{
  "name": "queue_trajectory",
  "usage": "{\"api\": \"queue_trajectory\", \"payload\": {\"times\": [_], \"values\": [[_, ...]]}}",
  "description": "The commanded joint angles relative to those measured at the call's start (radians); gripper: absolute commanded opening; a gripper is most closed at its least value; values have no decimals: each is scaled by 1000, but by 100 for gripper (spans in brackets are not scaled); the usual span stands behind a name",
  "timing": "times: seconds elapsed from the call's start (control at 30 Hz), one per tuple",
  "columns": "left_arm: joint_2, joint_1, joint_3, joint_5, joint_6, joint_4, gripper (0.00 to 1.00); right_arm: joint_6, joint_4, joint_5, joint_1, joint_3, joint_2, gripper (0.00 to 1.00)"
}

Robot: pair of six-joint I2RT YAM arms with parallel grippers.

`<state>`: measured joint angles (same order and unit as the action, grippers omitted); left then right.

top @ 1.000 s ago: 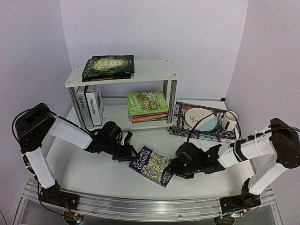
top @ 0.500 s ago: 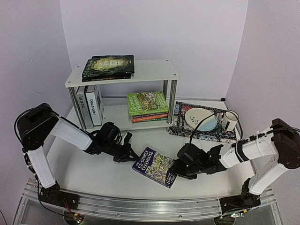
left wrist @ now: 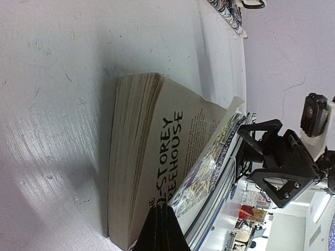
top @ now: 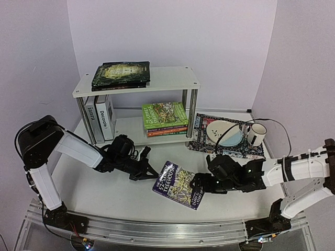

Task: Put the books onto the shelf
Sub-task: Adjust the book at the center of the board.

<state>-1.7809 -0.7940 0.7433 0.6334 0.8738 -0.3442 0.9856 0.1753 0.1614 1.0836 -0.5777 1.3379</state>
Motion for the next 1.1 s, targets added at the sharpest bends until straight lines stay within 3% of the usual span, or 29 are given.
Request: {"api": "queue_trajectory", "payload": {"times": [0.0,0.3,0.37,0.47,0.63,0.9,1.07], "values": [[62,-6,-8,13,15,-58,0,-129,-174,118,5,-11,-89,98],[95,-6,-31,-10,16,-58,0,-243,-353,175,5,-107,-78,98],[93,-7,-37,-23,3,-58,13,-219,-359,159,5,-111,-70,98],[77,-10,-36,-33,-21,-58,51,-151,-348,108,5,-102,-40,98],[43,-18,-16,-55,-43,-56,69,-46,-228,0,5,-40,-14,97],[-17,-38,9,-83,-74,-20,67,45,-112,-93,5,12,23,89],[53,-45,-5,-174,-107,26,66,33,-103,-79,5,19,23,87]]}}
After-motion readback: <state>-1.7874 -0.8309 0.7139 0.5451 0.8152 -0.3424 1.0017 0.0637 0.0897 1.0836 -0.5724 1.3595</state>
